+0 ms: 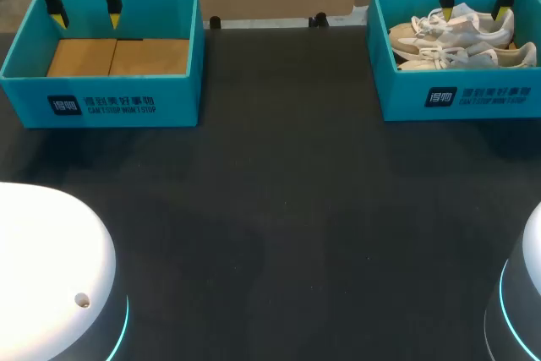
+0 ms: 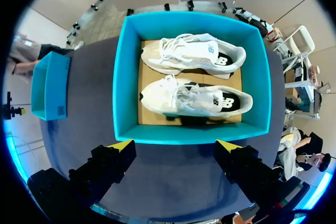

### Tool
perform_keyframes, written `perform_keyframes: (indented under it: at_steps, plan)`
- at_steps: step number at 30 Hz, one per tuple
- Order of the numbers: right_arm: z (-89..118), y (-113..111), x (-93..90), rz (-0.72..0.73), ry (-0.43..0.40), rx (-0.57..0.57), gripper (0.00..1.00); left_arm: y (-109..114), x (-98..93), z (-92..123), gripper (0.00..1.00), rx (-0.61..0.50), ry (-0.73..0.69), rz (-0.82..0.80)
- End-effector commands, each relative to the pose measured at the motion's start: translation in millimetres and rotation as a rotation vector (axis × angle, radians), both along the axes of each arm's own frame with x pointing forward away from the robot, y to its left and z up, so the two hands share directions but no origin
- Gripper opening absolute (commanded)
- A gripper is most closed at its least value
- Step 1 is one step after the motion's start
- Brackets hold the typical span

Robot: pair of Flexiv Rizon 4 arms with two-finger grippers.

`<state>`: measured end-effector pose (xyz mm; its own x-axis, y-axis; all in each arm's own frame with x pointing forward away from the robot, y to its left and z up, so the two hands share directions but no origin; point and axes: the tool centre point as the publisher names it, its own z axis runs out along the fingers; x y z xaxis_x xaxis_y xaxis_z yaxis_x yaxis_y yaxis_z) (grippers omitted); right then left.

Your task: Take the shoe out of the shoebox, open the shoe tongue, remove and reinsert the insole, then place the shoe into the shoebox

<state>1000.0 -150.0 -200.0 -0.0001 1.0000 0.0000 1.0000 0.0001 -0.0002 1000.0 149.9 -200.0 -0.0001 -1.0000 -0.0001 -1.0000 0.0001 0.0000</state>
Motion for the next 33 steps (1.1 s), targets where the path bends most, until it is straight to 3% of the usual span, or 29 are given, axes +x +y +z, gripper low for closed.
perform_keyframes:
  at_steps: [1,20,27,33]
  plan:
    - [0.0,0.0,0.0,0.000,0.000,0.000,1.00,0.0,0.0,0.0,1.00,0.000,0.000,0.000]
    - [0.0,0.0,0.0,0.000,0.000,0.000,1.00,0.0,0.0,0.0,1.00,0.000,0.000,0.000]
    - [1.5,-28.7,10.2,-0.054,-0.057,0.017,1.00,0.0,0.0,0.0,1.00,0.000,0.000,0.000]
    - [-15.2,-53.9,14.4,-0.079,-0.062,-0.050,1.00,0.0,0.0,0.0,1.00,0.000,0.000,0.000]
